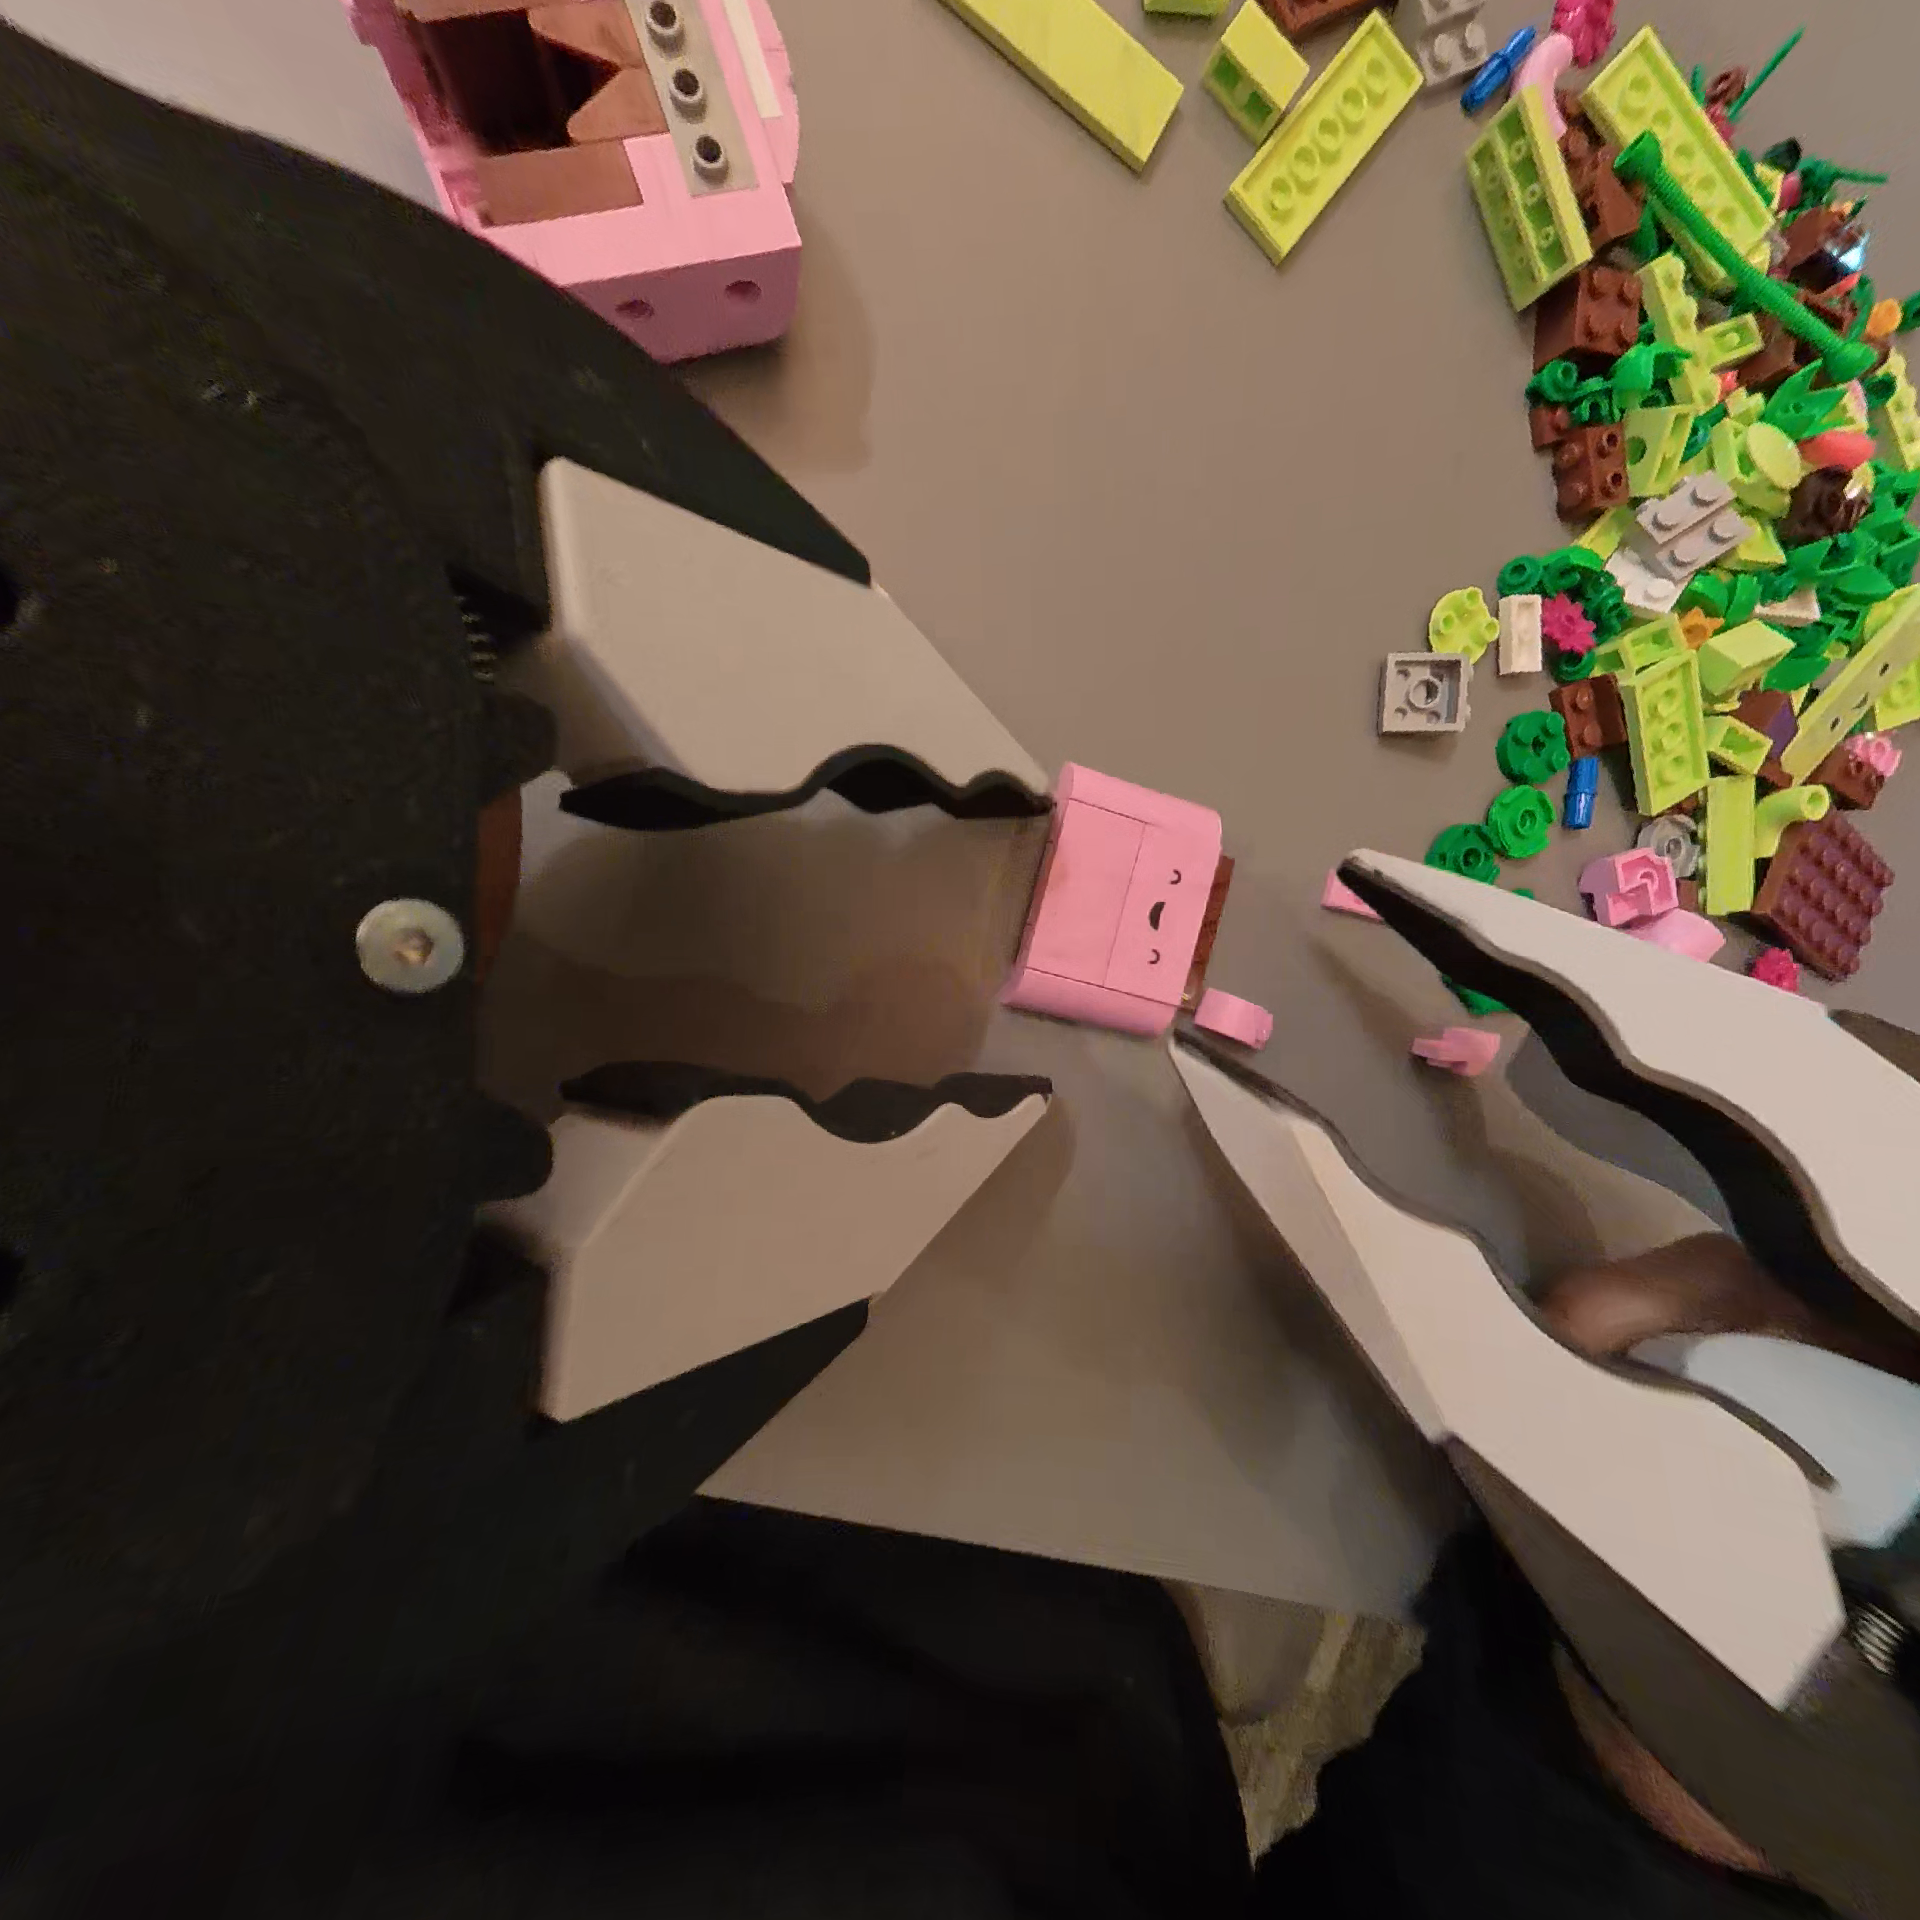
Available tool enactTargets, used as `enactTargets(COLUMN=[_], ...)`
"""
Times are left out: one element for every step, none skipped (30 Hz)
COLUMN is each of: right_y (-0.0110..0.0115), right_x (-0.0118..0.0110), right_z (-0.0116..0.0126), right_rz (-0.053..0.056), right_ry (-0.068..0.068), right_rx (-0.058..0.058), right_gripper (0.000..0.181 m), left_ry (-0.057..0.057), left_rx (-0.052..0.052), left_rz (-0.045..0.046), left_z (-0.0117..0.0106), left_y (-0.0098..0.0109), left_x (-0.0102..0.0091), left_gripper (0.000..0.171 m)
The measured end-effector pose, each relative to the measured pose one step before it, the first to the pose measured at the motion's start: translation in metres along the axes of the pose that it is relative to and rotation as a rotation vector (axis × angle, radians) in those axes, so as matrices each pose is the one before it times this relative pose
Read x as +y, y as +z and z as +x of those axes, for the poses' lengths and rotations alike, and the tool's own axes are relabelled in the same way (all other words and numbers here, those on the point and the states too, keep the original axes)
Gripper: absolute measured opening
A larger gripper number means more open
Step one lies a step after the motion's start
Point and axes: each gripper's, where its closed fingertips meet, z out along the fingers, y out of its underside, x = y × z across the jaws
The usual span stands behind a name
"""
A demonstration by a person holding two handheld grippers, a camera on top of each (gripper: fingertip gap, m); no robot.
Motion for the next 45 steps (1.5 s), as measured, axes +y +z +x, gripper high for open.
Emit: enactTargets(right_y=[-0.00243, -0.00249, -0.00200, -0.00191, -0.00199, -0.00165, -0.00081, 0.00055, 0.00167, 0.00268, 0.00343, 0.00310, 0.00254, 0.00181, 0.00148, 0.00135, 0.00119, 0.00122, 0.00090, 0.00028, -0.00043, -0.00056, -0.00076, -0.00085, -0.00072, -0.00084, -0.00068, -0.00030, -0.00019, 0.00004, 0.00031, 0.00058, 0.00056, 0.00051, 0.00042, 0.00033, 0.00033, -0.00014, -0.00062, -0.00081, -0.00101, -0.00076, -0.00040, -0.00014, 0.00002], right_x=[-0.00304, -0.00274, -0.00209, -0.00193, -0.00214, -0.00167, -0.00058, 0.00138, 0.00346, 0.00487, 0.00490, 0.00402, 0.00260, 0.00162, 0.00098, 0.00075, 0.00133, 0.00172, 0.00135, -0.00054, -0.00055, -0.00012, -0.00039, -0.00082, -0.00145, -0.00135, -0.00133, -0.00079, -0.00004, 0.00048, 0.00055, -0.00015, -0.00102, -0.00199, -0.00265, -0.00191, -0.00046, -0.00014, -0.00068, -0.00096, -0.00115, -0.00107, -0.00051, -0.00025, -0.00002], right_z=[-0.00274, -0.00167, 0.00017, 0.00099, 0.00318, 0.00320, 0.00039, -0.00219, -0.00371, -0.00428, -0.00353, -0.00254, -0.00012, 0.00186, 0.00099, 0.00148, 0.00428, 0.00510, 0.00349, 0.00142, 0.00200, 0.00319, 0.00250, -0.00011, -0.00182, -0.00121, 0.00009, 0.00036, 0.00074, 0.00076, -0.00108, -0.00244, -0.00154, -0.00012, -0.00018, 0.00042, 0.00115, 0.00040, -0.00007, 0.00023, 0.00059, 0.00062, 0.00071, 0.00087, 0.00037], right_rz=[0.0261, 0.0221, 0.0172, 0.0163, 0.0160, 0.0128, 0.0046, -0.0096, -0.0242, -0.0335, -0.0355, -0.0287, -0.0196, -0.0128, -0.0094, -0.0086, -0.0112, -0.0147, -0.0123, 0.0007, 0.0031, 0.0024, 0.0056, 0.0092, 0.0101, 0.0096, 0.0081, 0.0051, 0.0024, -0.0019, -0.0042, -0.0014, 0.0036, 0.0099, 0.0120, 0.0076, 0.0013, -0.0002, 0.0043, 0.0104, 0.0108, 0.0075, 0.0026, -0.0008, -0.0014], right_ry=[-0.0084, -0.0013, 0.0102, 0.0191, 0.0257, 0.0257, 0.0210, 0.0204, 0.0222, 0.0218, 0.0172, 0.0064, -0.0045, -0.0075, -0.0095, -0.0080, -0.0052, -0.0038, -0.0030, -0.0008, 0.0061, 0.0150, 0.0177, 0.0117, 0.0057, 0.0051, 0.0062, 0.0034, 0.0000, -0.0052, -0.0106, -0.0118, -0.0069, 0.0009, 0.0085, 0.0138, 0.0155, 0.0144, 0.0085, 0.0068, 0.0023, 0.0018, 0.0032, 0.0045, 0.0033], right_rx=[-0.0167, -0.0113, -0.0070, -0.0068, 0.0034, 0.0037, -0.0108, -0.0240, -0.0326, -0.0332, -0.0257, -0.0116, 0.0100, 0.0286, 0.0238, 0.0269, 0.0411, 0.0453, 0.0339, 0.0149, 0.0115, 0.0127, 0.0050, -0.0131, -0.0238, -0.0182, -0.0064, -0.0001, 0.0093, 0.0130, 0.0049, -0.0038, -0.0018, 0.0019, -0.0040, -0.0076, -0.0079, -0.0094, -0.0091, -0.0034, 0.0030, 0.0056, 0.0049, 0.0052, 0.0027], right_gripper=[0.036, 0.036, 0.035, 0.036, 0.036, 0.036, 0.035, 0.035, 0.035, 0.037, 0.039, 0.040, 0.041, 0.041, 0.040, 0.039, 0.037, 0.034, 0.033, 0.035, 0.032, 0.030, 0.029, 0.029, 0.029, 0.031, 0.031, 0.032, 0.033, 0.034, 0.034, 0.034, 0.033, 0.032, 0.031, 0.031, 0.031, 0.031, 0.032, 0.032, 0.032, 0.031, 0.031, 0.031, 0.032], left_ry=[0.0133, 0.0136, 0.0146, 0.0190, 0.0165, 0.0076, -0.0019, -0.0082, -0.0131, -0.0125, -0.0108, -0.0079, -0.0051, -0.0003, 0.0019, 0.0026, 0.0034, 0.0061, 0.0127, 0.0159, 0.0175, 0.0212, 0.0228, 0.0228, 0.0211, 0.0166, 0.0051, -0.0148, -0.0298, -0.0336, -0.0368, -0.0375, -0.0246, -0.0083, 0.0051, 0.0148, 0.0232, 0.0300, 0.0305, 0.0318, 0.0198, -0.0046, -0.0135, -0.0054, 0.0005], left_rx=[-0.0131, -0.0106, -0.0151, -0.0117, -0.0003, 0.0001, -0.0011, -0.0019, -0.0059, -0.0048, -0.0054, -0.0039, -0.0036, -0.0007, -0.0023, -0.0026, 0.0001, 0.0067, 0.0175, 0.0174, 0.0163, 0.0191, 0.0202, 0.0206, 0.0155, 0.0073, -0.0010, -0.0114, -0.0125, -0.0026, -0.0074, -0.0202, -0.0153, -0.0064, -0.0101, -0.0103, 0.0090, 0.0230, 0.0164, -0.0081, 0.0093, -0.0061, -0.0008, 0.0014, -0.0045], left_rz=[-0.00889, -0.01432, -0.01321, -0.00434, -0.00232, 0.00098, -0.00004, -0.00113, -0.00136, 0.00162, 0.00076, -0.00011, -0.00057, -0.00002, -0.00089, -0.00114, -0.00088, 0.00018, 0.00227, 0.00197, 0.00142, 0.00383, 0.00462, 0.00157, -0.00067, 0.00224, 0.01112, 0.01979, 0.02583, 0.03070, 0.03708, 0.03993, 0.03179, 0.01175, -0.01648, -0.04154, -0.05623, -0.05969, -0.05054, -0.00844, 0.00567, 0.00028, -0.00289, 0.00252, 0.00036], left_z=[-0.00006, 0.00014, -0.00013, 0.00059, 0.00165, 0.00083, -0.00034, -0.00107, -0.00201, -0.00189, -0.00175, -0.00120, -0.00099, -0.00007, -0.00013, -0.00001, 0.00041, 0.00141, 0.00329, 0.00360, 0.00369, 0.00440, 0.00469, 0.00469, 0.00397, 0.00258, 0.00040, -0.00289, -0.00479, -0.00416, -0.00528, -0.00751, -0.00660, -0.00523, -0.00578, -0.00500, -0.00094, 0.00235, 0.00239, -0.00020, 0.00269, 0.00054, 0.00249, 0.00415, 0.00389], left_y=[0.00088, 0.00145, 0.00137, 0.00051, 0.00026, -0.00015, 0.00003, 0.00007, 0.00015, -0.00009, -0.00011, 0.00003, 0.00010, 0.00000, 0.00013, 0.00011, 0.00009, -0.00008, -0.00024, -0.00033, -0.00022, -0.00048, -0.00058, -0.00027, -0.00002, -0.00022, -0.00109, -0.00201, -0.00236, -0.00289, -0.00318, -0.00268, -0.00093, 0.00170, 0.00439, 0.00595, 0.00607, 0.00604, 0.00543, 0.00268, 0.00043, -0.00025, -0.00094, -0.00223, -0.00265], left_x=[0.00095, 0.00168, 0.00145, 0.00046, 0.00020, -0.00007, -0.00002, 0.00016, 0.00010, -0.00017, -0.00010, -0.00004, 0.00006, 0.00000, 0.00008, 0.00012, 0.00012, -0.00007, -0.00019, -0.00020, -0.00013, -0.00032, -0.00042, -0.00011, 0.00008, -0.00023, -0.00130, -0.00229, -0.00319, -0.00378, -0.00461, -0.00568, -0.00541, -0.00367, -0.00026, 0.00326, 0.00585, 0.00675, 0.00522, -0.00095, -0.00155, 0.00008, 0.00155, 0.00153, 0.00269], left_gripper=[0.053, 0.055, 0.057, 0.059, 0.060, 0.060, 0.060, 0.062, 0.065, 0.065, 0.065, 0.068, 0.070, 0.070, 0.070, 0.070, 0.070, 0.070, 0.065, 0.060, 0.054, 0.045, 0.035, 0.030, 0.027, 0.026, 0.027, 0.028, 0.032, 0.039, 0.046, 0.057, 0.063, 0.068, 0.078, 0.084, 0.084, 0.084, 0.085, 0.088, 0.085, 0.082, 0.078, 0.073, 0.072])
